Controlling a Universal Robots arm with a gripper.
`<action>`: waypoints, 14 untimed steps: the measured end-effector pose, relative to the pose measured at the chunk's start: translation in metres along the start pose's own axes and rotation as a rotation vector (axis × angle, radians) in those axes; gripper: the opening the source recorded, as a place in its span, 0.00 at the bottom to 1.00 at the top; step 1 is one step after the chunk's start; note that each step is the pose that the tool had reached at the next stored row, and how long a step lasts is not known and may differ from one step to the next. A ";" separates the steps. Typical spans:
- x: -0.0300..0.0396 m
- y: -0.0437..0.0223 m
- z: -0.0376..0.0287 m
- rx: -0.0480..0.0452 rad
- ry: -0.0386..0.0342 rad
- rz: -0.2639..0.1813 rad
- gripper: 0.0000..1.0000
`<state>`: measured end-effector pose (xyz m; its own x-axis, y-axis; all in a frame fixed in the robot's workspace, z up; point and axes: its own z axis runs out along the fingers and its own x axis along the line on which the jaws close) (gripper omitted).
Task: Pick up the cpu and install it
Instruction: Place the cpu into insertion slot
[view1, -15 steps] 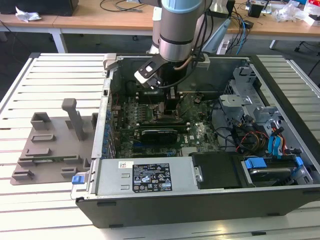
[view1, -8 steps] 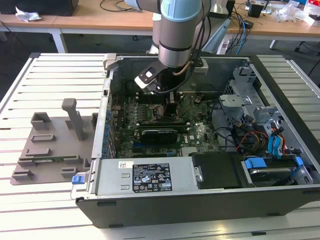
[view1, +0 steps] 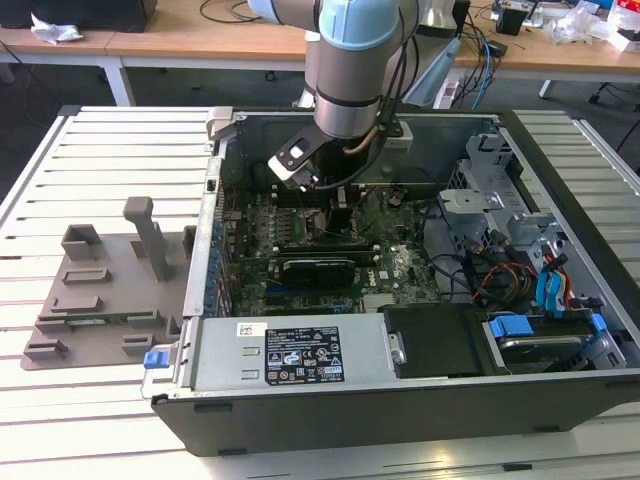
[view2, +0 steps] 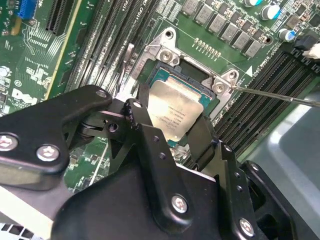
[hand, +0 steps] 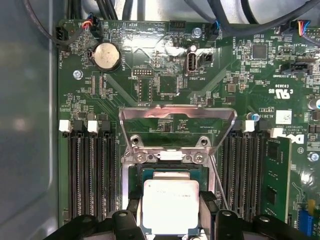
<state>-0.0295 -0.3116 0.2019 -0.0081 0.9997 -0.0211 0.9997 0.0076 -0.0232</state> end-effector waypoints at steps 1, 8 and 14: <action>0.0000 0.0000 0.0007 0.0000 0.0000 0.000 0.55; 0.0001 0.0001 0.0034 0.0000 0.0000 0.000 0.55; -0.0002 0.0000 0.0035 0.0000 0.0000 0.000 0.62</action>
<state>-0.0296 -0.3118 0.1984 -0.0080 0.9997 -0.0211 0.9997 0.0075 -0.0232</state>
